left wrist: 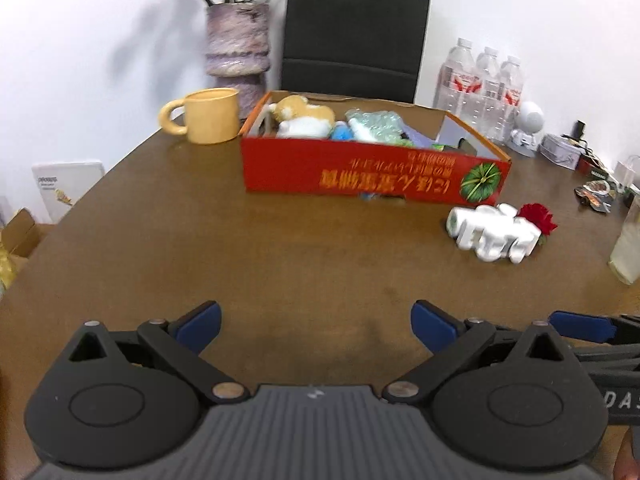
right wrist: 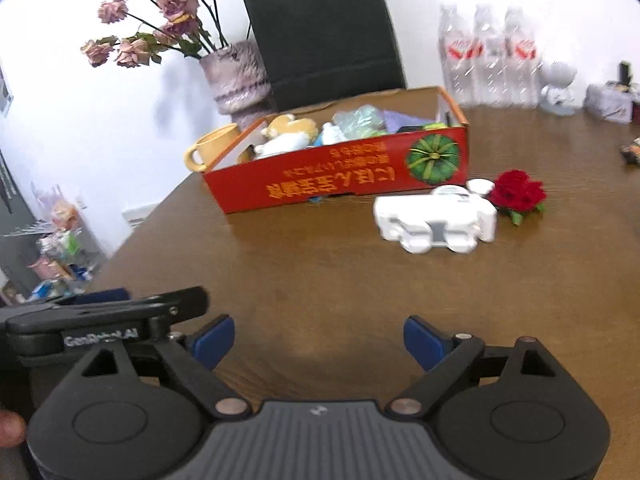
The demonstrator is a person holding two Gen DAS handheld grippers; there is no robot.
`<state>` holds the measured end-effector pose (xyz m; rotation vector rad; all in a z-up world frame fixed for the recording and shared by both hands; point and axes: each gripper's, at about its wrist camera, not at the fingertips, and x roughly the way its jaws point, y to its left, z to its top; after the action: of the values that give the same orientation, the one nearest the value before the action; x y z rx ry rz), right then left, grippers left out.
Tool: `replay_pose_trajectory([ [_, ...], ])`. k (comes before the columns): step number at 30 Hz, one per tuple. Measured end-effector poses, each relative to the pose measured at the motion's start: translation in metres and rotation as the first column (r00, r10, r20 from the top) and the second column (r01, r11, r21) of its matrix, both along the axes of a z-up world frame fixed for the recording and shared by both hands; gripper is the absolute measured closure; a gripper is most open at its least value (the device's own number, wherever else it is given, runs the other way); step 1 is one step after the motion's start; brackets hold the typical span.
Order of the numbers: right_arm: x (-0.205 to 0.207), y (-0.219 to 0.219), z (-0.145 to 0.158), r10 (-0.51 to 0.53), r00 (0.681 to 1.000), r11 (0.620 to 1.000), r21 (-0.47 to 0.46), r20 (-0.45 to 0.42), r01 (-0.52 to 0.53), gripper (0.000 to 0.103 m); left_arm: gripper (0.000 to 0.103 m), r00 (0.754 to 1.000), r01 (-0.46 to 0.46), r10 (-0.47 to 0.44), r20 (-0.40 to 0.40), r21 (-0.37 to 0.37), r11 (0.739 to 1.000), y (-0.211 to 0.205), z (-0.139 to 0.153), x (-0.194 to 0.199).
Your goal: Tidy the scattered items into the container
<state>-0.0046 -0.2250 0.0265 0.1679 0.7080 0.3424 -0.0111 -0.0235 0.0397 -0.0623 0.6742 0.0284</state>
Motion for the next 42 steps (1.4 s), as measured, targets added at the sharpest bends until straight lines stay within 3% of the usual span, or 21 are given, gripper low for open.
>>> replay_pose_trajectory([
  [5, -0.008, -0.005, -0.020, -0.103, 0.994, 0.994, -0.046, 0.022, 0.103, 0.011, 0.000, 0.998, 0.020, -0.022, 0.064, 0.036, 0.999, -0.003, -0.016, -0.013],
  [8, -0.008, -0.004, -0.025, -0.108, 0.993, 0.991, -0.074, 0.043, 0.110, 0.008, 0.000, 0.999, 0.029, -0.031, 0.038, 0.031, 0.999, -0.003, -0.025, -0.011],
  [13, -0.015, -0.002, -0.030, -0.110, 0.992, 0.990, -0.087, 0.063, 0.115, 0.002, 0.000, 0.999, 0.035, -0.036, 0.006, 0.084, 0.996, -0.004, -0.035, -0.011],
  [37, -0.013, 0.004, -0.032, -0.125, 0.991, 0.983, -0.131, 0.057, 0.131, 0.000, 0.000, 0.998, 0.059, -0.058, -0.023, 0.060, 0.996, -0.001, -0.038, -0.009],
  [42, -0.013, 0.015, -0.034, -0.121, 0.991, 0.967, -0.221, 0.054, 0.130, 0.000, 0.000, 0.998, 0.052, -0.051, -0.023, 0.059, 0.997, 0.005, -0.038, -0.009],
])
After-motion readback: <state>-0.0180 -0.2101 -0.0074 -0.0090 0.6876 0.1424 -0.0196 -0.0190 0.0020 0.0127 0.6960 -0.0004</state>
